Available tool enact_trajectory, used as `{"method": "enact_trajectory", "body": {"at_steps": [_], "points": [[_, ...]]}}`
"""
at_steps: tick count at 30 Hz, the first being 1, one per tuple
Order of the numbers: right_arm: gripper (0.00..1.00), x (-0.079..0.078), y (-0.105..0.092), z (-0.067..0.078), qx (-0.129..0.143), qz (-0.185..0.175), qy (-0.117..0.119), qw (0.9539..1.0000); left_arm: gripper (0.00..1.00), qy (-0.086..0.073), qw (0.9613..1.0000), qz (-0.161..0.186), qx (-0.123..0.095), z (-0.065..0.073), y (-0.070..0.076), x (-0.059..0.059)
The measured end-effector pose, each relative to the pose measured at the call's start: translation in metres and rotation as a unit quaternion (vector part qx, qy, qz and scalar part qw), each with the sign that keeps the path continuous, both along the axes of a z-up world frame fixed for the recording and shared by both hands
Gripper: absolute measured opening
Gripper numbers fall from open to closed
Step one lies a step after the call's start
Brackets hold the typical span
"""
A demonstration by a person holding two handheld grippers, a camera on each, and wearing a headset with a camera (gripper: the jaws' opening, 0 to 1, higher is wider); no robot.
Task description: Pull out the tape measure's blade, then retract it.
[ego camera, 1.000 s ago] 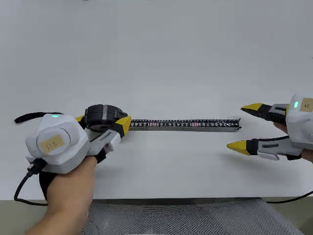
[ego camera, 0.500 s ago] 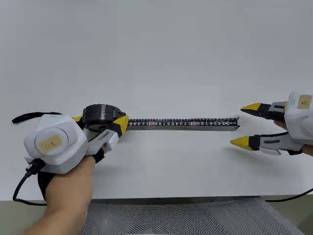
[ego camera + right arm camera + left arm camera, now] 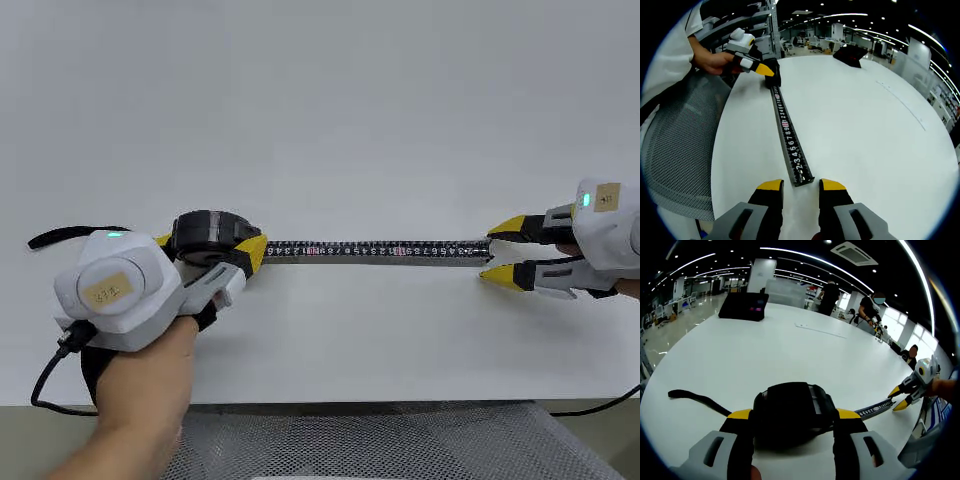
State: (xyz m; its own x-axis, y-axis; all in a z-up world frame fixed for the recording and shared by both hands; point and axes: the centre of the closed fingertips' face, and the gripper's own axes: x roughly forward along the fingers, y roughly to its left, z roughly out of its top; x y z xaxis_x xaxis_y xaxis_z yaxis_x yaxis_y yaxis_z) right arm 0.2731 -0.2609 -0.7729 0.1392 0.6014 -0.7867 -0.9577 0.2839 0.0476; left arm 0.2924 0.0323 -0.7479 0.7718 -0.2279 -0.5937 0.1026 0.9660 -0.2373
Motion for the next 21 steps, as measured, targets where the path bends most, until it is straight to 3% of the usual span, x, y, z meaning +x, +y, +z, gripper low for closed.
{"method": "enact_trajectory", "body": {"at_steps": [21], "points": [[0.12, 0.0017, 0.0039, -0.0022, -0.018, 0.056, -0.003, 0.9982, 0.60, 0.003, 1.0000, 0.000, 0.000, -0.0010, 0.0002, -0.0001]]}}
